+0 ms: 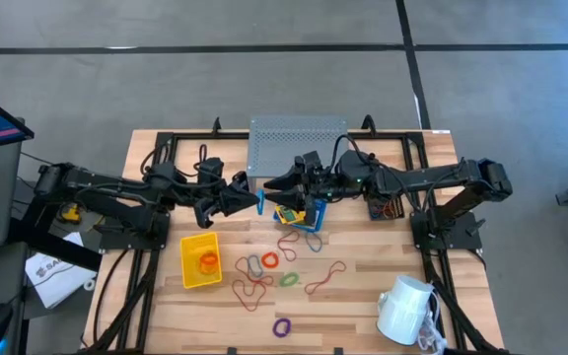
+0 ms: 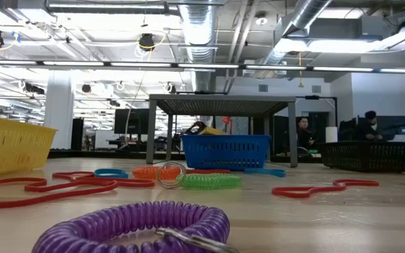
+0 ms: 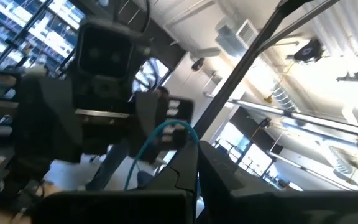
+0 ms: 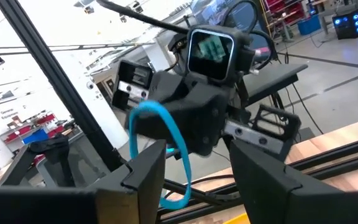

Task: Pick & Place Office Desk Supplies
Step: Put the blue rubber band into the black bin

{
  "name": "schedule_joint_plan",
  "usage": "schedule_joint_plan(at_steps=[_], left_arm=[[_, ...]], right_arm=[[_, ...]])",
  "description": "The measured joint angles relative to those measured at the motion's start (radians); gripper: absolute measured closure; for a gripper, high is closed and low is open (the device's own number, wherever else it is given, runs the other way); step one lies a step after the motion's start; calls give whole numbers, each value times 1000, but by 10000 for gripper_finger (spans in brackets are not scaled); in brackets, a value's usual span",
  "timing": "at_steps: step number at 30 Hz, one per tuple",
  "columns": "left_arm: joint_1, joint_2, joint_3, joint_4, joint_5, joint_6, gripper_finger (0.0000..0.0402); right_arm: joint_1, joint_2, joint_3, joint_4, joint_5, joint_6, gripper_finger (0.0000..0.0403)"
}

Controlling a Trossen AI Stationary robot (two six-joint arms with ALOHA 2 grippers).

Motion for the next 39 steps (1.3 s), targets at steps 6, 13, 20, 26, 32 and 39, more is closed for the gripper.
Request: schedule_joint_plan(at_steps=[6,13,20,26,32,39], left_arm=[[6,38,5,7,-1,-17,401],[6,87,52,-1,33,-24,401],[6,86,58,5,37,-24,401],[6,86,58,5,37,-24,401],[6,74,57,11,37,-24,389],[19,62,57,-22,36,-3,335]], right_arm=[[6,0,0,3,5,2,226],[6,0,0,5,30,14,239],[6,0,0,-7,45,36,347],[13,0,0,-8,52,17,396],[13,-10,0,-14,49,29,400],[13,-77,0,-88,44,30,401]])
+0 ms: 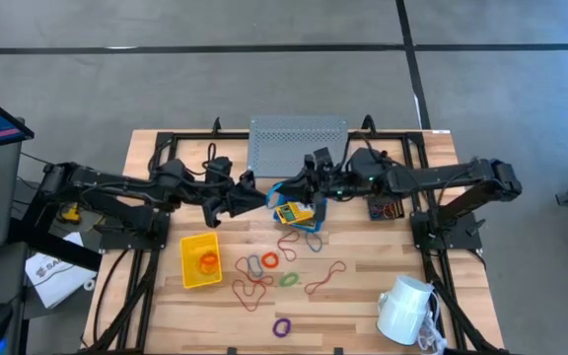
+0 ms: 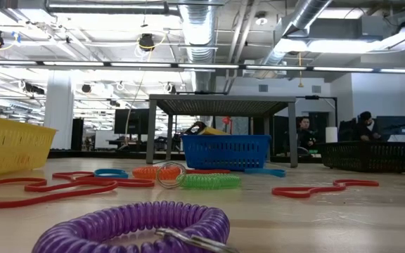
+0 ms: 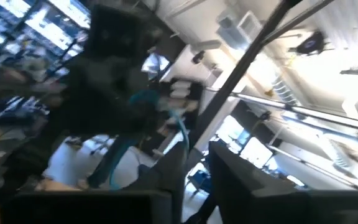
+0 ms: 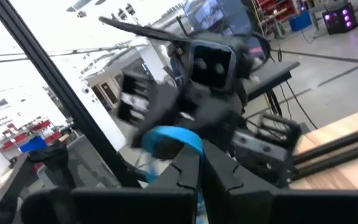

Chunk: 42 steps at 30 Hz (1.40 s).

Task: Pick & Place Office Desk Supplies
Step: Put the blue rubber band into the black bin

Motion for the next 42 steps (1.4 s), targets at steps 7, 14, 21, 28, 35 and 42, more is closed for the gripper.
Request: schedule_joint_plan(at_steps=[7,14,21,28,35,42], left_arm=[[39,-4,0,-30,-9,2,262],[76,-4,0,-29,-32,-4,234],[98,-18,0,-48,178,-4,245],[109,-186,0,-308,246,165,276],[109,-331,1,-543,154,296,306],[105,-324,0,-669,134,296,312]], right_arm=[[5,-109,0,-111,2,-1,402],[33,-224,0,-350,65,4,402],[83,-346,0,-729,226,91,403],[106,-462,-1,-1028,302,205,403],[98,-558,-109,-1167,335,292,403],[36,-661,-301,-1150,335,375,403]])
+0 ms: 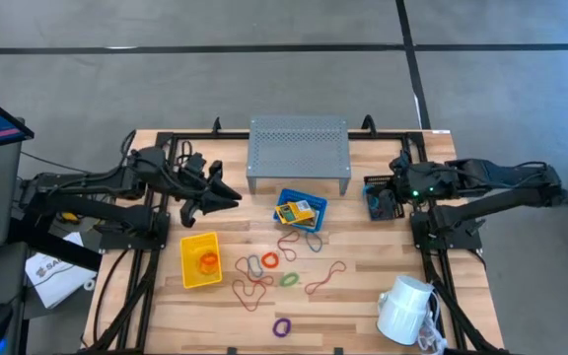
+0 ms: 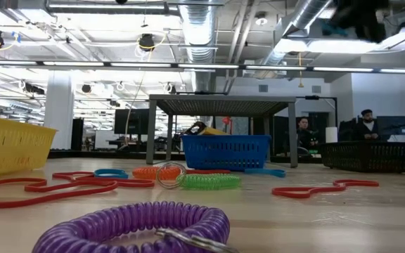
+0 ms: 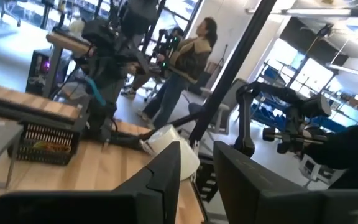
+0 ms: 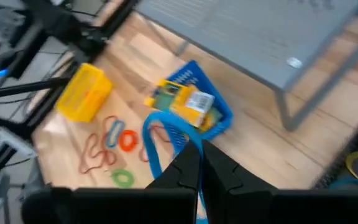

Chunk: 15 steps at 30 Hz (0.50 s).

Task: Pick & Place Office Desk Supplies
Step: Put the blue rubber band into the black bin

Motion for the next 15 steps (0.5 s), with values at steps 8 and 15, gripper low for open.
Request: schedule_joint_plan(at_steps=[8,15], left_arm=[[-1,13,-25,10,-2,47,312],[2,7,-162,177,-19,-31,312]], right_arm=[[-90,-15,-123,-9,-22,44,403],[-162,-53,-213,-68,-88,101,403]])
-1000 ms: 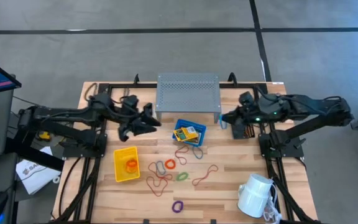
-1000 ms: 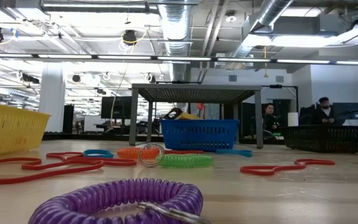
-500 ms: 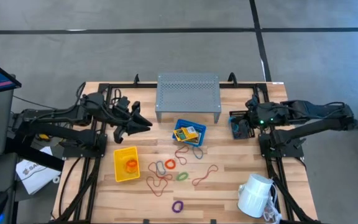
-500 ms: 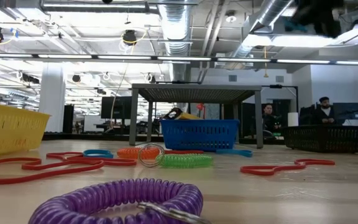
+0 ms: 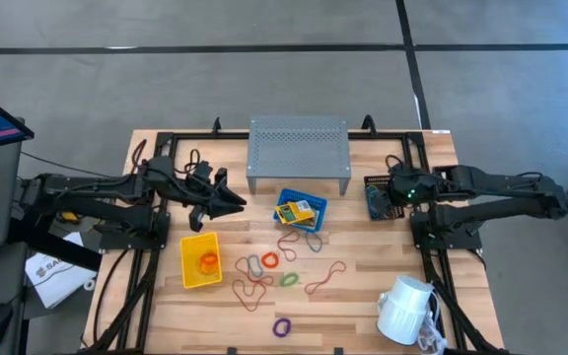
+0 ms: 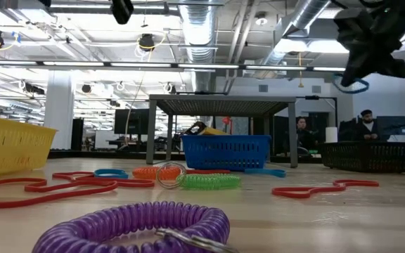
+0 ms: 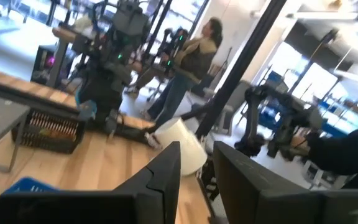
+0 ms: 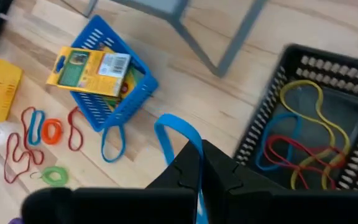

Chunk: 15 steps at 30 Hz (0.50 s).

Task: Pick & Place Office Desk Supplies
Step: Put the blue rubber band into the black bin

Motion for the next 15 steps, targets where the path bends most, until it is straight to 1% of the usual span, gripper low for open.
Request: schedule_joint_plan(at_steps=[4,7,13,15], left_arm=[[0,0,-70,155,-1,-44,312],[0,0,-108,222,-3,-59,312],[0,0,-131,239,-23,-103,312],[0,0,-131,241,-23,-103,312]], right_arm=[[-63,-51,-42,-8,-53,-4,403],[-118,-93,-78,-25,-102,-5,403],[-223,-151,-140,-65,-171,-6,403],[-255,-156,-143,-80,-173,-8,403]])
